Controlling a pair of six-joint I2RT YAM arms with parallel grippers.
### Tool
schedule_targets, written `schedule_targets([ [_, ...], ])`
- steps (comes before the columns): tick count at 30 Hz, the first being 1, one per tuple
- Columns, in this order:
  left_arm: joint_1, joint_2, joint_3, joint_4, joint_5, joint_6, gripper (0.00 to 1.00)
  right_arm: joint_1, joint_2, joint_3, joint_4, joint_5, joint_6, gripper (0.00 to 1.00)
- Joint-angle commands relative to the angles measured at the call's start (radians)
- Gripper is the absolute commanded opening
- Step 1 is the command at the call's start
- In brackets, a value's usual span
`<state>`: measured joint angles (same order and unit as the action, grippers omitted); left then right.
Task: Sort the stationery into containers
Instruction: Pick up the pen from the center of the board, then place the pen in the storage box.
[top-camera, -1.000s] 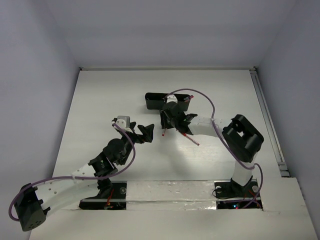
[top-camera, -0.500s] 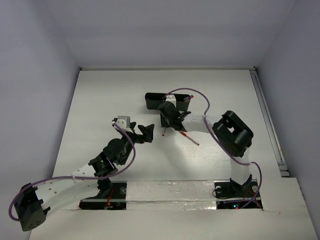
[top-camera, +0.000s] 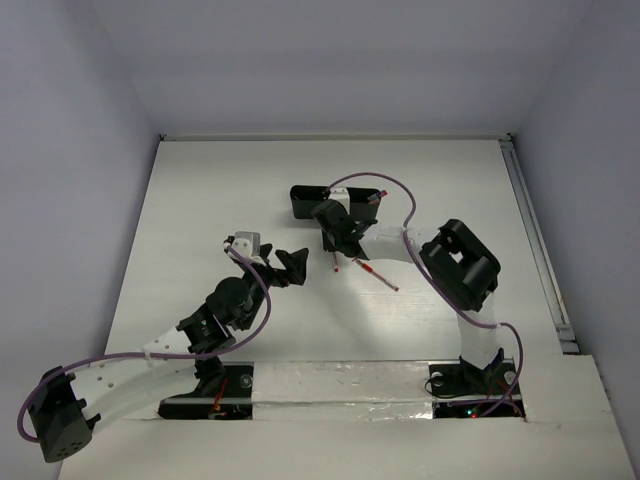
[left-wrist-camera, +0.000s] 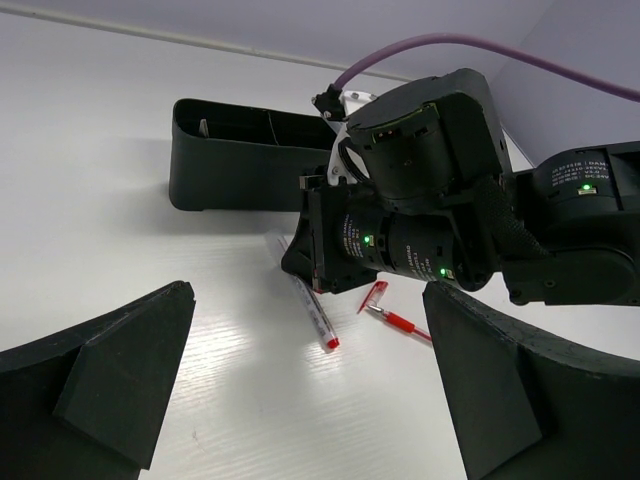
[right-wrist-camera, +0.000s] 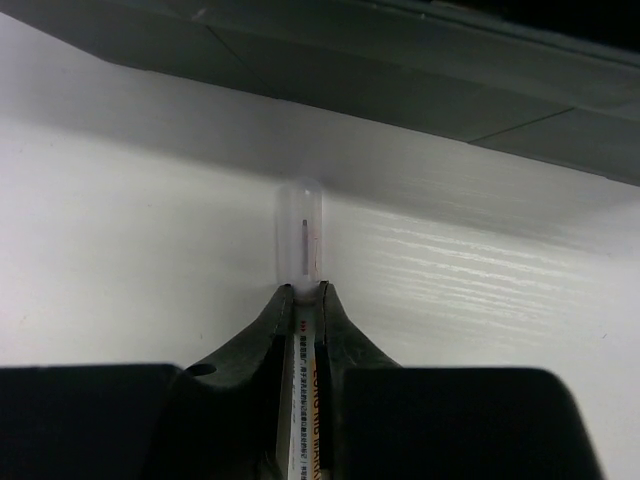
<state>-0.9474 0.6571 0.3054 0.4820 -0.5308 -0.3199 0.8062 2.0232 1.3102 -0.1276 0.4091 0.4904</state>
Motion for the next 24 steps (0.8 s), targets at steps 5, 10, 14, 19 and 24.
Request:
schedule_targets([
  [5, -0.004, -0.014, 0.028, 0.044, 0.000, -0.004, 0.99, 0.004, -0.171, -0.015, 0.055, -0.114, -0.035, 0.00],
  [10, -0.004, -0.011, 0.028, 0.046, -0.001, -0.004, 0.99, 0.004, -0.285, -0.038, 0.183, -0.026, -0.108, 0.00],
  [14, -0.004, -0.004, 0.028, 0.049, 0.005, -0.005, 0.99, -0.073, -0.310, -0.074, 0.374, 0.045, -0.161, 0.00],
  [19, -0.004, 0.004, 0.028, 0.052, 0.005, -0.005, 0.99, -0.136, -0.305, -0.135, 0.638, 0.166, -0.251, 0.00],
  [24, -0.004, 0.022, 0.032, 0.056, 0.006, -0.005, 0.99, -0.156, -0.256, -0.141, 0.874, 0.266, -0.381, 0.00],
])
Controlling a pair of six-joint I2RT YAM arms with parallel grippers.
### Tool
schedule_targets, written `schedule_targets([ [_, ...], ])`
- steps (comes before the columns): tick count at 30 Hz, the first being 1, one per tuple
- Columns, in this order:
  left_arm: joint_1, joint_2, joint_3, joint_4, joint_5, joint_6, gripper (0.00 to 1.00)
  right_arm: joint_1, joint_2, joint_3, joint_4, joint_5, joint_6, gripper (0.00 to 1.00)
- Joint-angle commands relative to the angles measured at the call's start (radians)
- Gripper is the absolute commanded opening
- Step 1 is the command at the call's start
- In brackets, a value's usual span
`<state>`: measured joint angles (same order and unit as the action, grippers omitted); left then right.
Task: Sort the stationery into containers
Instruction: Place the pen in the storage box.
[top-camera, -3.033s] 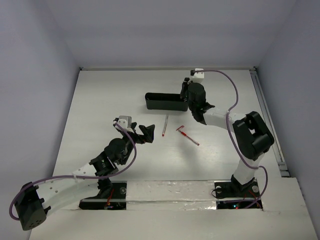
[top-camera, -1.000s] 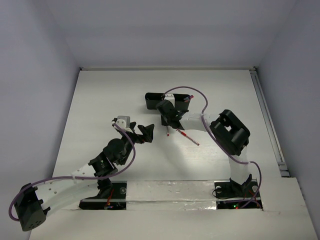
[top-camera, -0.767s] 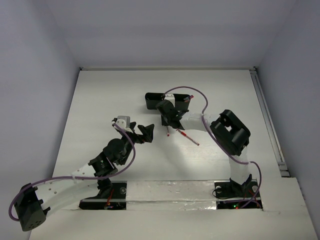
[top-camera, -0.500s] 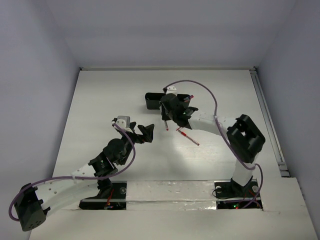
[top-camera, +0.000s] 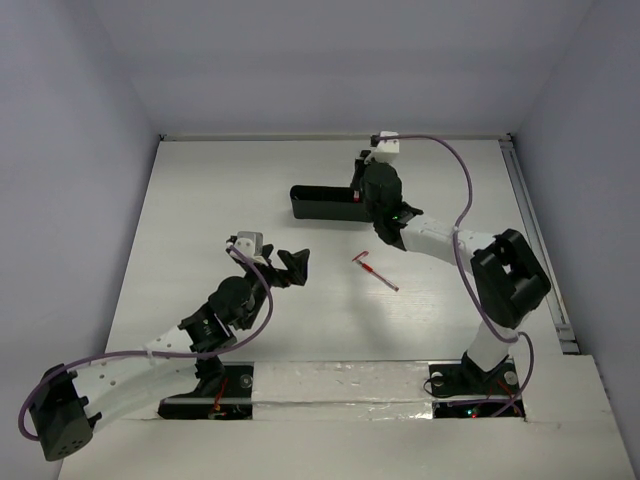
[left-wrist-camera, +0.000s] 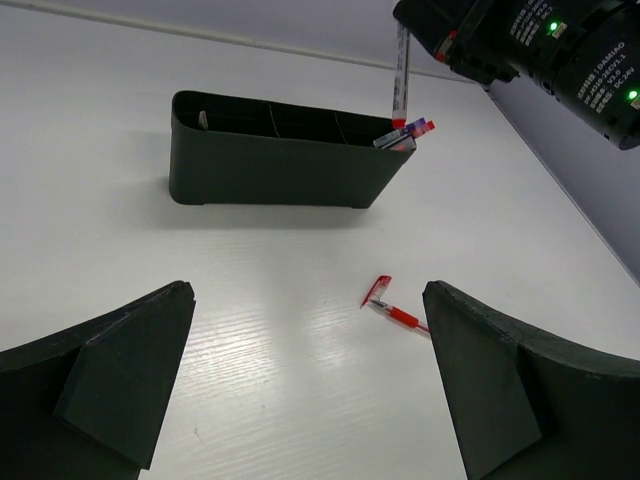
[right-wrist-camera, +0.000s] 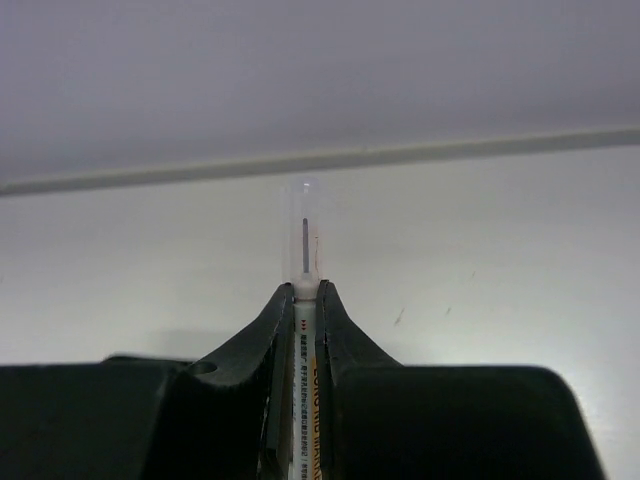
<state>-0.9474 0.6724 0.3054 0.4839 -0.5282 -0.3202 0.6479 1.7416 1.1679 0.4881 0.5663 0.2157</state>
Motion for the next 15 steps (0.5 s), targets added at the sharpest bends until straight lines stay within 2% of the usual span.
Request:
schedule_targets([
  [1, -0.004, 0.010, 0.032, 0.055, 0.004, -0.006, 0.99, 0.002, 0.047, 0.006, 0.274, 0.122, -0.116, 0.00],
  [5, -0.004, 0.018, 0.031, 0.058, -0.001, -0.003, 0.99, -0.016, 0.099, 0.016, 0.365, 0.167, -0.168, 0.00],
  [15, -0.004, 0.046, 0.035, 0.065, -0.001, 0.000, 0.99, -0.016, 0.171, 0.013, 0.426, 0.213, -0.203, 0.00],
])
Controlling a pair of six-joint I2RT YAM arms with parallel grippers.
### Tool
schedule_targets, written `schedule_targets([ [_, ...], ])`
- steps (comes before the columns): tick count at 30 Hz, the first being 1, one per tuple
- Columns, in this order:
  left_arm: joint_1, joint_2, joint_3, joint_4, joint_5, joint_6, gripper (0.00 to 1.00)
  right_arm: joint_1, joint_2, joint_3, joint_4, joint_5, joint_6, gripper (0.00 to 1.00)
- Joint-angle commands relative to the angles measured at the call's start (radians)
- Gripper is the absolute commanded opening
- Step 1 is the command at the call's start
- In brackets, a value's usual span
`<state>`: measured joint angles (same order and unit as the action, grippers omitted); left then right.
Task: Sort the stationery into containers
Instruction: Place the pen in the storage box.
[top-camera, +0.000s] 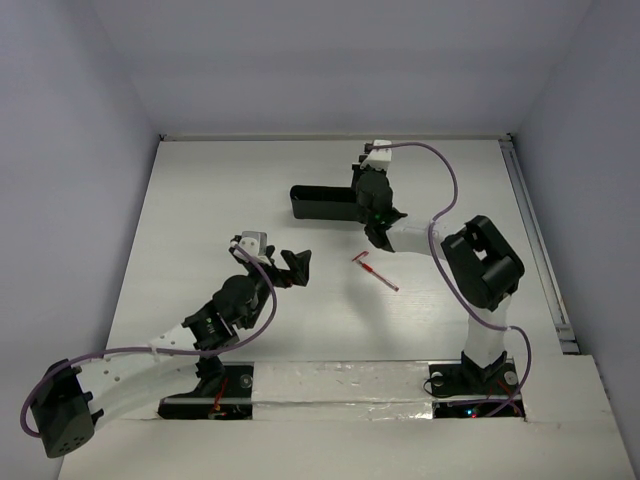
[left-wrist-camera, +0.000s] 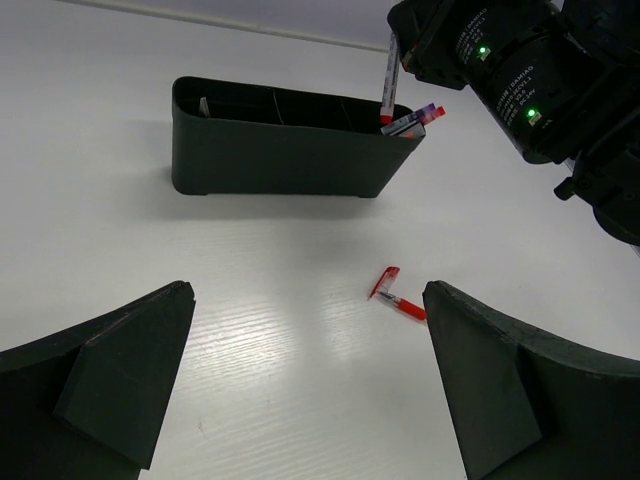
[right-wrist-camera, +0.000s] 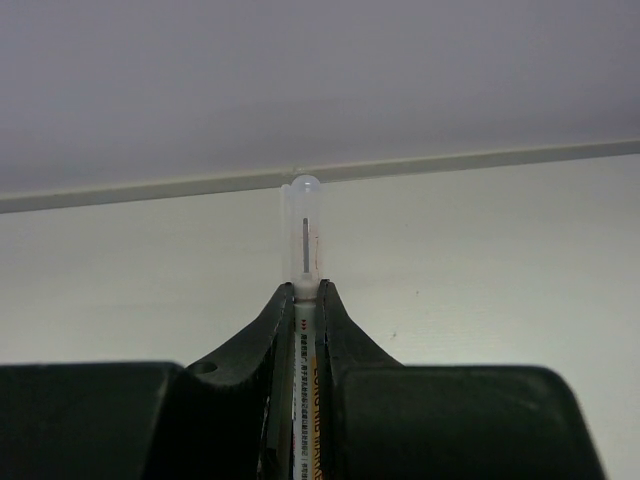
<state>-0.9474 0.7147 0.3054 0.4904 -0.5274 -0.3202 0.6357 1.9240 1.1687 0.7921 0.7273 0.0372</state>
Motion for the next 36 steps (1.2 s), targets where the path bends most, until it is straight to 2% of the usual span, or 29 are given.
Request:
schedule_targets([
  [1, -0.004, 0.003, 0.034, 0.060, -0.002, 0.000, 0.99, -0.004, -0.011, 0.011, 0.121, 0.052, -0.025, 0.00],
  [18, -0.004, -0.003, 0.034, 0.057, -0.008, 0.001, 0.99, -0.004, 0.024, -0.006, 0.156, 0.049, -0.065, 0.00],
  [36, -0.004, -0.004, 0.034, 0.056, -0.014, 0.004, 0.99, 0.005, 0.062, -0.011, 0.147, 0.035, -0.074, 0.04],
])
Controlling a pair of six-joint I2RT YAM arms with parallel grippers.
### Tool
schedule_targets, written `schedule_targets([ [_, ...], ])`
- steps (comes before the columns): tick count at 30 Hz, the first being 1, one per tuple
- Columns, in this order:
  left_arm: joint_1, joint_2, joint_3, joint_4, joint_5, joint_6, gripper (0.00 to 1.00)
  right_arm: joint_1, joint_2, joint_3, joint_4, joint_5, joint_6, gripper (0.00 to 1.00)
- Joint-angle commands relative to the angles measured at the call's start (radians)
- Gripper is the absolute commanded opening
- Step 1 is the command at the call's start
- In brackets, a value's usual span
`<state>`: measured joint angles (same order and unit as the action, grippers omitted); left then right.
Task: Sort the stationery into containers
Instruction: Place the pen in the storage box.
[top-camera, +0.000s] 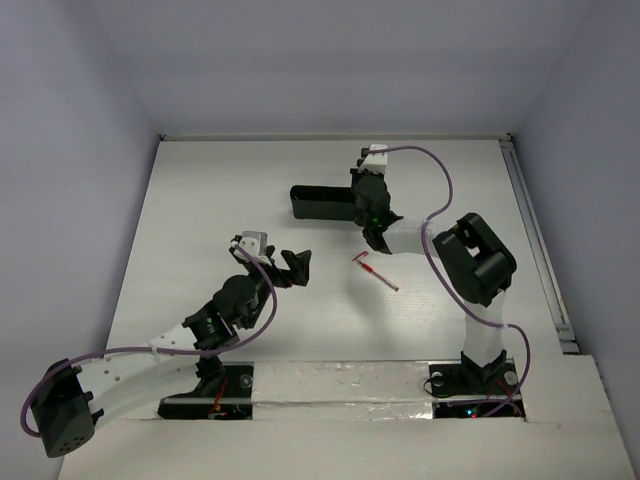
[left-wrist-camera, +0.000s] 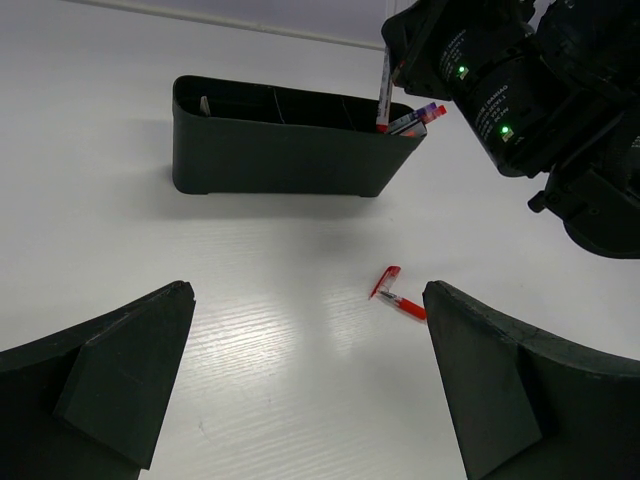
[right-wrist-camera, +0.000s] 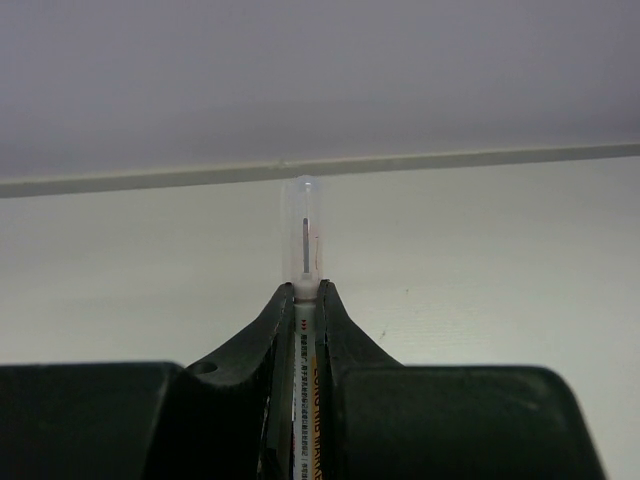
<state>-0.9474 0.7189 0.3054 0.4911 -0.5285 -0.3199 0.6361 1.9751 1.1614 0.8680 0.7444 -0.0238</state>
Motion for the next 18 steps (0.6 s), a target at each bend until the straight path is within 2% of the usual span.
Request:
schedule_targets([
  [1, -0.004, -0.010, 0.034, 0.055, -0.013, 0.004, 0.99, 0.005, 0.014, 0.000, 0.072, 0.021, -0.014, 0.05],
  [12, -0.004, -0.010, 0.034, 0.053, -0.011, 0.004, 0.99, 0.016, 0.005, -0.037, 0.111, 0.021, -0.018, 0.08],
  [18, -0.004, -0.009, 0.034, 0.055, -0.011, 0.004, 0.99, 0.025, -0.001, -0.063, 0.121, 0.038, 0.002, 0.15],
])
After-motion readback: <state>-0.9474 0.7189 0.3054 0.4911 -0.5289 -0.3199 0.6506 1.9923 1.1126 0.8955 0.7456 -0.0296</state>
